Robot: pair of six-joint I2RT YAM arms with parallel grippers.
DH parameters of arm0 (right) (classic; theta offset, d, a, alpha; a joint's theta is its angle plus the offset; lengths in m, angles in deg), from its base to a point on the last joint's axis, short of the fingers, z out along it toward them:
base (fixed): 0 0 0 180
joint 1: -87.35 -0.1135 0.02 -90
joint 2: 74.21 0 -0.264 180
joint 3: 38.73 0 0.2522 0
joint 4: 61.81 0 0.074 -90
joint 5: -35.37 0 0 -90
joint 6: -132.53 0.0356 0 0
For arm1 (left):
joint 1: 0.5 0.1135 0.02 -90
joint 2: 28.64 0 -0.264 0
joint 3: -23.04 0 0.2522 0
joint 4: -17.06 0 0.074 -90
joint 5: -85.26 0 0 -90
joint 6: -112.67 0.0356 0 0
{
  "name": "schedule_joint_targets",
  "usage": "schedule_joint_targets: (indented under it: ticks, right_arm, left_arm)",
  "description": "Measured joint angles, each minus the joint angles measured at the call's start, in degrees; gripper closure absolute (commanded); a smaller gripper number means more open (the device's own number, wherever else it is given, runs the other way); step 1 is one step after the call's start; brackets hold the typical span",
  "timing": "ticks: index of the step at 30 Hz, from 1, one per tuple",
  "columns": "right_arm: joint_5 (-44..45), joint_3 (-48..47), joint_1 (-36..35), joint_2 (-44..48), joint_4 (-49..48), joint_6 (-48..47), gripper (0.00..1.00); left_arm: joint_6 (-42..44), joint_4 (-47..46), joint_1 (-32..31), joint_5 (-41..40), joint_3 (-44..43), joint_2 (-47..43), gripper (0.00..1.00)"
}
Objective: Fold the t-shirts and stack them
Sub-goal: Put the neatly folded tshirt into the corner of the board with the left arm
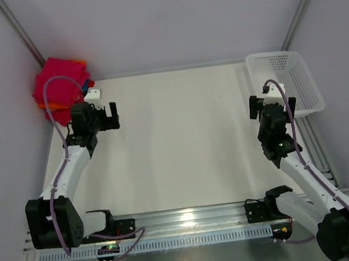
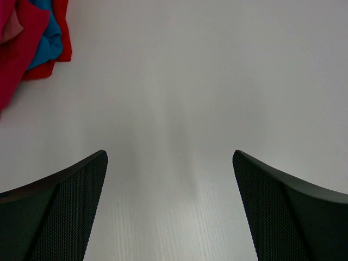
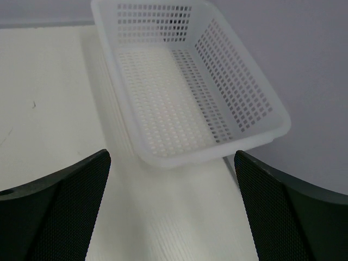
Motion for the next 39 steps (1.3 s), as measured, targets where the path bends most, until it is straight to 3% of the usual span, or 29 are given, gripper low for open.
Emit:
schedule_joint_targets:
  ticks: [9, 20, 39]
  right_arm:
    - [-2.1, 10.4, 0.1, -9.3, -9.2, 2.0, 0.01]
    - [-1.5, 10.7, 0.1, -24.2, -16.5, 4.5, 0.01]
    - [-18.6, 21.8, -1.2, -18.9, -36.0, 1.0, 0.01]
  left_arm:
    - [0.3, -8.5, 0.0, -1.2, 5.5, 7.0, 0.01]
    - [0.5, -16.5, 0.0, -0.7, 9.5, 9.7, 0.01]
    - [1.9, -33.0, 0.0, -0.3, 19.4, 16.4, 0.01]
